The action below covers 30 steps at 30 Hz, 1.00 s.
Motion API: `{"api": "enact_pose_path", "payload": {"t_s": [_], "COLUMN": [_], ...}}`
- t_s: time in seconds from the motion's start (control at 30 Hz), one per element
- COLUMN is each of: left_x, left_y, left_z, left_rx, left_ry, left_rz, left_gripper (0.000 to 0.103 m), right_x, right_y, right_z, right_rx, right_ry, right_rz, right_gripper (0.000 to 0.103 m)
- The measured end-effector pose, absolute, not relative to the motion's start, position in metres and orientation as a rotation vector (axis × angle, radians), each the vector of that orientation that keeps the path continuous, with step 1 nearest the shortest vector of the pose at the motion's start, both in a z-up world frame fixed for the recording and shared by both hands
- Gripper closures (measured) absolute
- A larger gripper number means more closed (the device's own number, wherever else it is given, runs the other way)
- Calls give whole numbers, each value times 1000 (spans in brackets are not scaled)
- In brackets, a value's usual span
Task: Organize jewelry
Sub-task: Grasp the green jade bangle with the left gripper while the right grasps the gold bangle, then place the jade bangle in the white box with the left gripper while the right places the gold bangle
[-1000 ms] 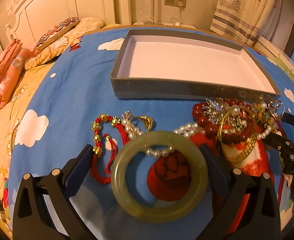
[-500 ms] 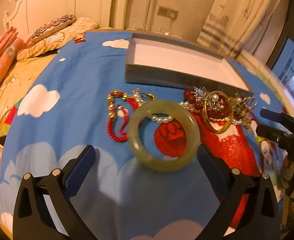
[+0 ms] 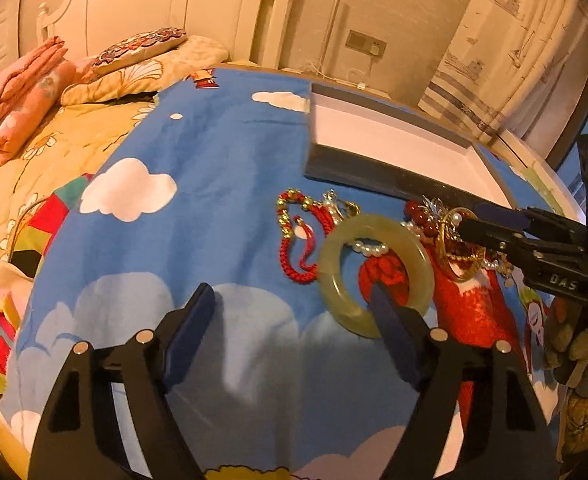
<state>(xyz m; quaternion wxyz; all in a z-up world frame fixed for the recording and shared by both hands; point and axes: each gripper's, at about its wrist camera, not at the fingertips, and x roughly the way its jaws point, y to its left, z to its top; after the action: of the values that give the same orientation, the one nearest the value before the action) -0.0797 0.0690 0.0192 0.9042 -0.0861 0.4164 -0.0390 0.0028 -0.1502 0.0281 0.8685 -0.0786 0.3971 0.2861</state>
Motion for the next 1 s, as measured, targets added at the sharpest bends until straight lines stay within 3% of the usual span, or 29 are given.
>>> {"api": "enact_pose_path", "payload": {"t_s": [0.2, 0.37, 0.43, 0.57, 1.0], "left_x": [-65, -57, -57, -55, -73], "left_y": [50, 34, 33, 36, 50], "left_z": [17, 13, 13, 12, 20], "left_rx": [-120, -23, -11, -13, -132], "left_ry": [885, 890, 884, 875, 805], "left_rz": [-93, -56, -62, -52, -52], "left_gripper": [45, 50, 68, 86, 89], "right_x": [5, 1, -3, -13, -17], "right_y": [-142, -139, -142, -148, -187], "right_z": [21, 16, 18, 23, 33], "right_rx": [-218, -256, -235, -201, 25], "right_ry": [832, 794, 773, 719, 670], "right_rz": [580, 540, 547, 548, 543], "right_gripper": [77, 92, 94, 93, 93]}}
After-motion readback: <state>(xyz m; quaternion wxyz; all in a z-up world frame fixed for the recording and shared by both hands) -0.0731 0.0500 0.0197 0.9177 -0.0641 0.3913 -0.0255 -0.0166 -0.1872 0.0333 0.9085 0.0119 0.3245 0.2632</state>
